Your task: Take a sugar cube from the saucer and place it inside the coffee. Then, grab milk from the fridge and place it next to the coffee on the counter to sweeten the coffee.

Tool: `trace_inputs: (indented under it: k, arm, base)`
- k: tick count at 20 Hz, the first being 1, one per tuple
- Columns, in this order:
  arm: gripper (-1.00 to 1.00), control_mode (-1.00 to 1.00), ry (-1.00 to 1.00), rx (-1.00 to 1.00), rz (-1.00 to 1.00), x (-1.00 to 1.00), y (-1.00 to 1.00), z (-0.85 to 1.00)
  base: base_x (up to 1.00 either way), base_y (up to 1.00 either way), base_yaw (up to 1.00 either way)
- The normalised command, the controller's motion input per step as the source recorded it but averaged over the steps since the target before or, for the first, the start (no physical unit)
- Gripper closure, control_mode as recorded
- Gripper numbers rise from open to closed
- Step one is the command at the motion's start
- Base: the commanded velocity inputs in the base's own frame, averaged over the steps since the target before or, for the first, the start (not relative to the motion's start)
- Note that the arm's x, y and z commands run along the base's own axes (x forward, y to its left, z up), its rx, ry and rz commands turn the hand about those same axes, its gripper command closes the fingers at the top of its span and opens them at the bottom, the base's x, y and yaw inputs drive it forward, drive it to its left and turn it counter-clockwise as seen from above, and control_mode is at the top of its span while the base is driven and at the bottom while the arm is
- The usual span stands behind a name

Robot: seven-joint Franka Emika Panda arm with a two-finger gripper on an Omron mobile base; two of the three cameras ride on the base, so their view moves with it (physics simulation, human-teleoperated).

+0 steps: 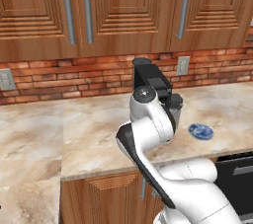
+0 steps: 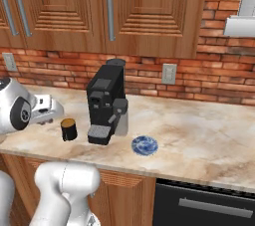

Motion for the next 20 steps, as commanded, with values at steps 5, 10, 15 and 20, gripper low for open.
trace_inputs:
  k: [5, 10, 15, 20]
  arm:
    - [1.0, -1.0, 0.0, 0.0, 0.04, 0.49, 0.11, -0.19]
    - [1.0, -1.0, 0.0, 0.0, 0.01, 0.49, 0.0, -0.21]
    - [1.0, -1.0, 0.01, 0.0, 0.0, 0.28, 0.0, -0.31]
    - [1.0, -1.0, 0.01, 0.0, 0.0, 0.23, 0.0, -0.32]
  base:
    - [0.0, 0.0, 0.0]
    - [0.0, 0.0, 0.0]
    - [0.0, 0.0, 0.0]
    - [0.0, 0.0, 0.0]
